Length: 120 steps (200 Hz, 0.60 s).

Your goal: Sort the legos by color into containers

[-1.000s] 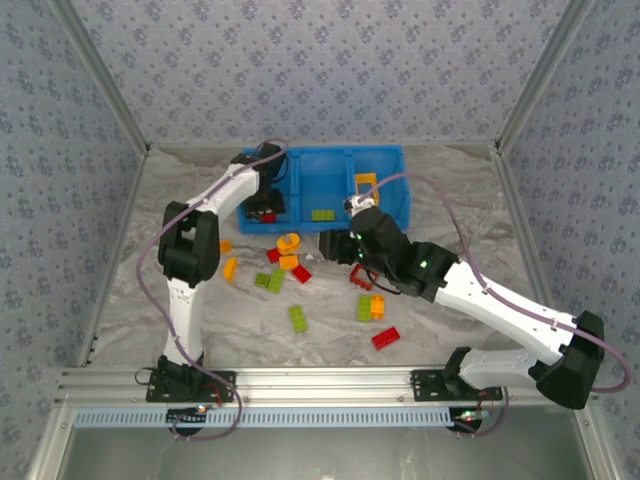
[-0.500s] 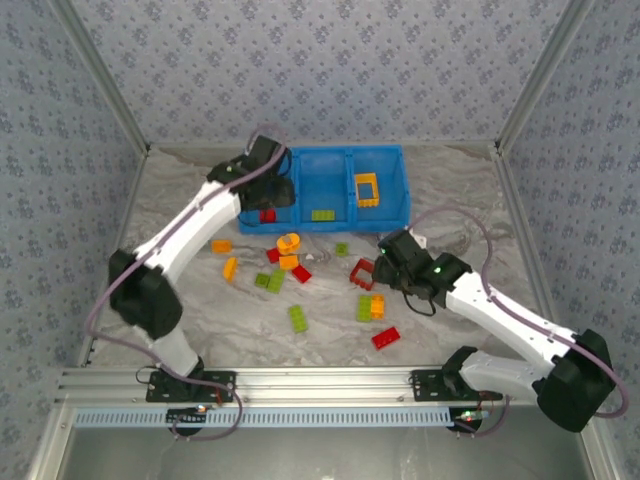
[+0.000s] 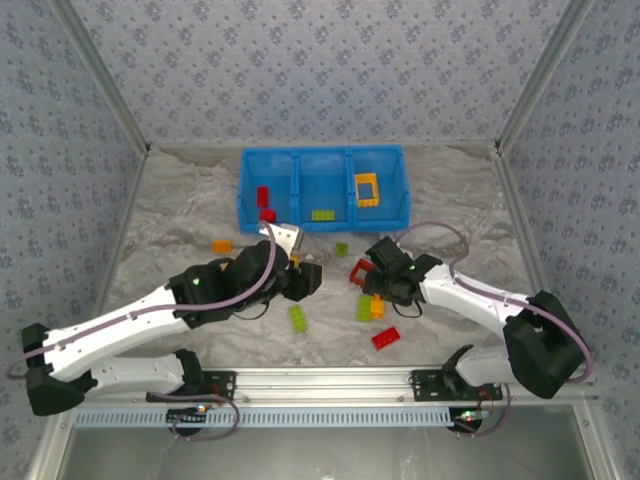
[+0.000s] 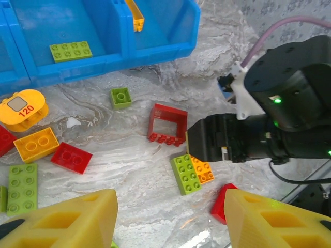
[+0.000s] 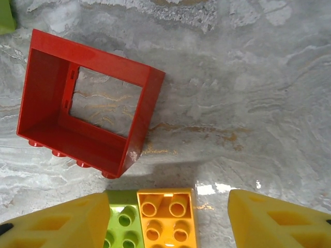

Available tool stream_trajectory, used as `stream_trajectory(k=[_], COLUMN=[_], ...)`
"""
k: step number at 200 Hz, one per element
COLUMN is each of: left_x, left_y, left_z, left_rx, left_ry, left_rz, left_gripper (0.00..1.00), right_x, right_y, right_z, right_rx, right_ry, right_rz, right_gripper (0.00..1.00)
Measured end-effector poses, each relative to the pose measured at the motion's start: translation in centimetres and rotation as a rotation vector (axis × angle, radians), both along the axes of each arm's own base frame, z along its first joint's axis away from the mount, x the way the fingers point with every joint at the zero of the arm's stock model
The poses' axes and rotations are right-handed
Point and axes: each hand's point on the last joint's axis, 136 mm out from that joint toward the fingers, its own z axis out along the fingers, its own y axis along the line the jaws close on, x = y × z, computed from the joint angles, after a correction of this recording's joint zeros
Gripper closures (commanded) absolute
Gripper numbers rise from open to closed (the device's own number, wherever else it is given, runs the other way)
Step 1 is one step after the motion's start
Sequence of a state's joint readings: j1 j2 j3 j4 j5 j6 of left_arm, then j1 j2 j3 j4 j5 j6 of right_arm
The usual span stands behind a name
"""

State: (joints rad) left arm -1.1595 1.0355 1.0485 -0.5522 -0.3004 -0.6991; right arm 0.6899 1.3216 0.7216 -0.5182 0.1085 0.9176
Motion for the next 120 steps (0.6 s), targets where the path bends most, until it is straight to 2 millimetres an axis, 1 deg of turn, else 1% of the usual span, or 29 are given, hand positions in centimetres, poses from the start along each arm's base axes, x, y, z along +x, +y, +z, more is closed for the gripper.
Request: stream_trajectory(k=[13,44,80,94,120], left_x=[-0.2,0.3,0.6,0.6,0.7], left_y=[0.3,0.8,0.9,0.8,0.7], left_z=[0.2,0.2,0.0,-0.2,-0.5], left_rx=[-0.012,-0.011,0.003,0.011,0.02], left_ry=[-0.005,-0.017,-0.024,-0.021,-0.017], left_rz=[0.017,0.058,0.074,0.074,0.074], left_gripper=[0.44,0.44,0.44,0.44,0.44], right_x=[-0.1,-0.8,-1.9,-1.8,-1.1], right_y=[0.3,0.9,0.4,0.1,0.1], right_z=[-0.1,-0.4,-1.4,-1.6,-1.5], right_rx=[0.005,0.01,-0.002,-0.002,0.011], right_ry=[-0.002,0.001,0.019,0.021,0.006], right_rz=[0.008,0.024,0.019,0.008,-0.009], right_gripper=[0.38,0.4,0.39,0.38,0.37])
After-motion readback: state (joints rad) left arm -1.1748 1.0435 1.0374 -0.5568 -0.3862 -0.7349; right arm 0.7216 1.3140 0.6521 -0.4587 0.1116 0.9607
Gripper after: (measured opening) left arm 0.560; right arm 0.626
